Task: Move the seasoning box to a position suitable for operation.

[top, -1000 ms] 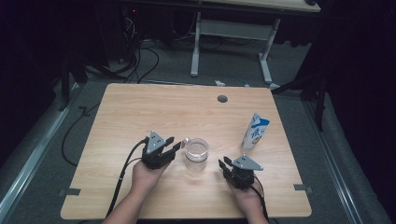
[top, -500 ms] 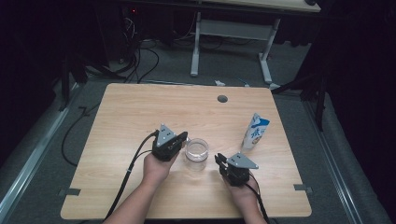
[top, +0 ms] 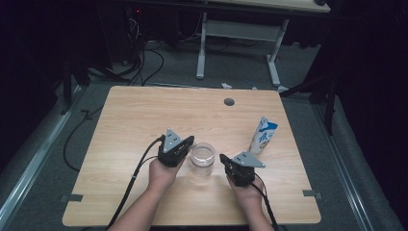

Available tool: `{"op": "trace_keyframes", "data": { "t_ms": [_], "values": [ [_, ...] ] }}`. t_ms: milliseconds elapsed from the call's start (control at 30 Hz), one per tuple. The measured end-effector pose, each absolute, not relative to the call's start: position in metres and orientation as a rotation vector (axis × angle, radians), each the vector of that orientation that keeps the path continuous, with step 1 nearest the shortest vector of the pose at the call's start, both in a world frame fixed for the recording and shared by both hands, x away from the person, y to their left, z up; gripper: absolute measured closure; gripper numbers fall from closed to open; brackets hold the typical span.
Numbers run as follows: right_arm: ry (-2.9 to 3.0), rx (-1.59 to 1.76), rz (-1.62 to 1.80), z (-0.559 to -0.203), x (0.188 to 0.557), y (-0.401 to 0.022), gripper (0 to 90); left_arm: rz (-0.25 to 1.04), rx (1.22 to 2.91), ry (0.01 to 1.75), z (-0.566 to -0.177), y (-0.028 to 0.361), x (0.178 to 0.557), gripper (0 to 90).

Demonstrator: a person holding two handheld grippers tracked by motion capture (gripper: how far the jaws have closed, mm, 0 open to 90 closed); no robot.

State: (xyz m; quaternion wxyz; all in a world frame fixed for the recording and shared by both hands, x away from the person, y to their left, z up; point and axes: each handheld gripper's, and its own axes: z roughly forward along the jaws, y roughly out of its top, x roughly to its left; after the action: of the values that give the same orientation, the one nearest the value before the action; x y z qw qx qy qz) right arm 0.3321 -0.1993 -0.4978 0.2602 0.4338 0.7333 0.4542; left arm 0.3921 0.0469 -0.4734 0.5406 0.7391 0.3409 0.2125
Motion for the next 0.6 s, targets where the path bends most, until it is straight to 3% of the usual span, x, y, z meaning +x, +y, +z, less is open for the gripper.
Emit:
{"op": "trace_keyframes", "data": {
  "t_ms": [600],
  "values": [
    [1.975, 1.119, 1.269, -0.4913, 0.3212, -0.1912, 89.9, 0.525, 1.754, 0.816, -0.4739, 0.0453, 0.3903, 90.0]
  ]
}}
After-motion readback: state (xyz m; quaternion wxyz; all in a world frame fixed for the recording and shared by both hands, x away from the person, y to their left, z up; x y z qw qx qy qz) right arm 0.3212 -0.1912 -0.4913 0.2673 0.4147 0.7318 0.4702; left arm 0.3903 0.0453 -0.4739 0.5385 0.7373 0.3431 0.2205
